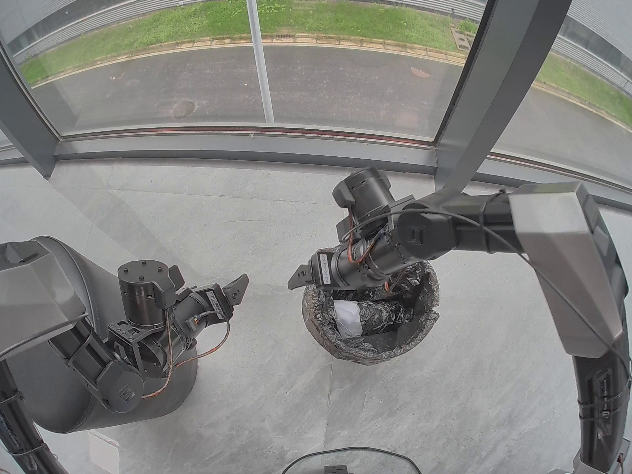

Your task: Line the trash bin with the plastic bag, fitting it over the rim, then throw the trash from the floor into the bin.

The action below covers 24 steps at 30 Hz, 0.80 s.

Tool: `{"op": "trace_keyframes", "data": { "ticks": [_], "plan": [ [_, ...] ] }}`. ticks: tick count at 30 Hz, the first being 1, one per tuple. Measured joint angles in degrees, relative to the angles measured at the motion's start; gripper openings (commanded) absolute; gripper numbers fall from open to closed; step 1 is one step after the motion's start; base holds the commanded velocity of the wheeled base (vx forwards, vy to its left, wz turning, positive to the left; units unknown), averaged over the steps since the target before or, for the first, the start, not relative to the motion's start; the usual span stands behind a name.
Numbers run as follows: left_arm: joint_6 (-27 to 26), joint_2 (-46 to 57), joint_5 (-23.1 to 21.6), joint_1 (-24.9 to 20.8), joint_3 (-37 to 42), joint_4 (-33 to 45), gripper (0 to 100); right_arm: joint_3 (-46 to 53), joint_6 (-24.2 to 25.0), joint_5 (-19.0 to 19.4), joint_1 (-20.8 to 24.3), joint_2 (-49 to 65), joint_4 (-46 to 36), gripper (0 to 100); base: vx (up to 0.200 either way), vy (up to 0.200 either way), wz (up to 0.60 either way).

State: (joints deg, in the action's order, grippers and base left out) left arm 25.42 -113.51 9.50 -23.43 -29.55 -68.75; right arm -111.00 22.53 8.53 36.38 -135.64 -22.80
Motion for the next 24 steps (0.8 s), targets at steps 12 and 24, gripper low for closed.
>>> {"op": "trace_keyframes", "data": {
  "ticks": [12,24],
  "plan": [
    [-4.2,14.2,1.7,-0.8,1.4,5.6,100,12.0,1.1,-4.6,-1.8,21.8,0.2,100,0.0,0.0,0.0],
    [-6.6,40.3,3.3,-0.1,2.1,43.0,100,32.2,0.8,-12.6,-8.0,45.4,0.6,100,0.0,0.0,0.0]
  ]
}}
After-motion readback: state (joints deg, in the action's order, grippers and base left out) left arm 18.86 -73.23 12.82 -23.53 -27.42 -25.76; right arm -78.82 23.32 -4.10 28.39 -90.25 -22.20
